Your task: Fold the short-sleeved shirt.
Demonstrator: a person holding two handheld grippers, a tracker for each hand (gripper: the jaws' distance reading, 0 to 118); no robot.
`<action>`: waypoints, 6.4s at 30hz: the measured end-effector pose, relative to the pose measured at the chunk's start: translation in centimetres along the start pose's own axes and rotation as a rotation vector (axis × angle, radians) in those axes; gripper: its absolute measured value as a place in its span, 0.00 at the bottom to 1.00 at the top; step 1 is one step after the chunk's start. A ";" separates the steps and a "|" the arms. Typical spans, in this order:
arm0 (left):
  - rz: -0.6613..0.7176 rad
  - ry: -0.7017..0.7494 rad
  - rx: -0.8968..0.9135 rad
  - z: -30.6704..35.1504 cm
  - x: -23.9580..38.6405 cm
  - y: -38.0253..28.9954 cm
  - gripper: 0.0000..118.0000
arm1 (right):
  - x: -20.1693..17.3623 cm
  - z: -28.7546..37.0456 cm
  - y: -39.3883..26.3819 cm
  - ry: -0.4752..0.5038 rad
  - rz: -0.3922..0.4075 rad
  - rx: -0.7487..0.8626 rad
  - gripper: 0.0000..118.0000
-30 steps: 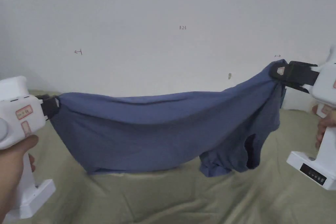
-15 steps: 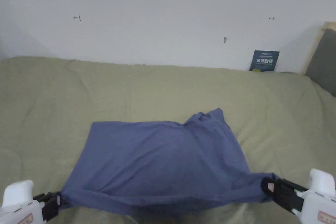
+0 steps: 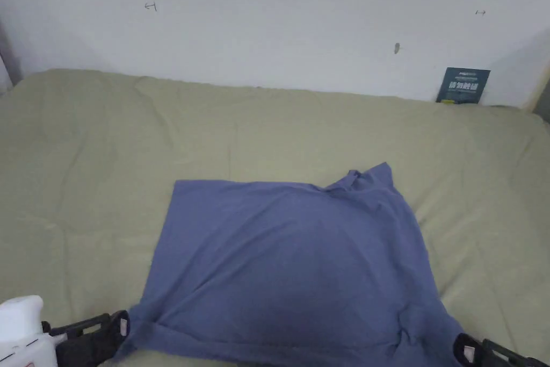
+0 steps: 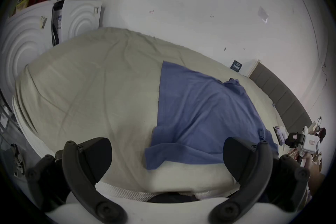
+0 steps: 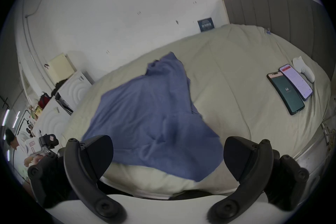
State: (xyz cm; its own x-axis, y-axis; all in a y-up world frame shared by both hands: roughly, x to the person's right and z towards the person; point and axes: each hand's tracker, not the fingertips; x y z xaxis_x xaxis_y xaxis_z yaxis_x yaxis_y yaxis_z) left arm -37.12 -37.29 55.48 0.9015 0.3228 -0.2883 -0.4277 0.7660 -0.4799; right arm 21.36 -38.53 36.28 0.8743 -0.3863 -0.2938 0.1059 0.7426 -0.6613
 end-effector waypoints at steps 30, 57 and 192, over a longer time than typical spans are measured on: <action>-0.269 0.051 -0.319 -11.3 -1.0 -3.0 0.99 | -7.9 2.3 -3.5 -0.087 0.074 -0.135 0.01; -0.201 0.072 -0.291 -9.6 1.8 -1.8 0.04 | 1.2 -4.4 -1.9 -0.280 0.226 -0.229 1.00; -0.109 -0.003 -0.163 -10.9 4.8 11.1 0.05 | -4.4 -9.1 12.6 -0.113 0.279 -0.261 0.09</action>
State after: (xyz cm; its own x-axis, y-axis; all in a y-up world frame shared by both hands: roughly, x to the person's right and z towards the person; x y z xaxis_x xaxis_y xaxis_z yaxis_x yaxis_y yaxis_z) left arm -38.27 -33.29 39.68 0.9433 0.2445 -0.2244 -0.3319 0.6968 -0.6359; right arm 14.49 -32.49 22.96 0.9006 -0.1154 -0.4190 -0.2548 0.6407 -0.7243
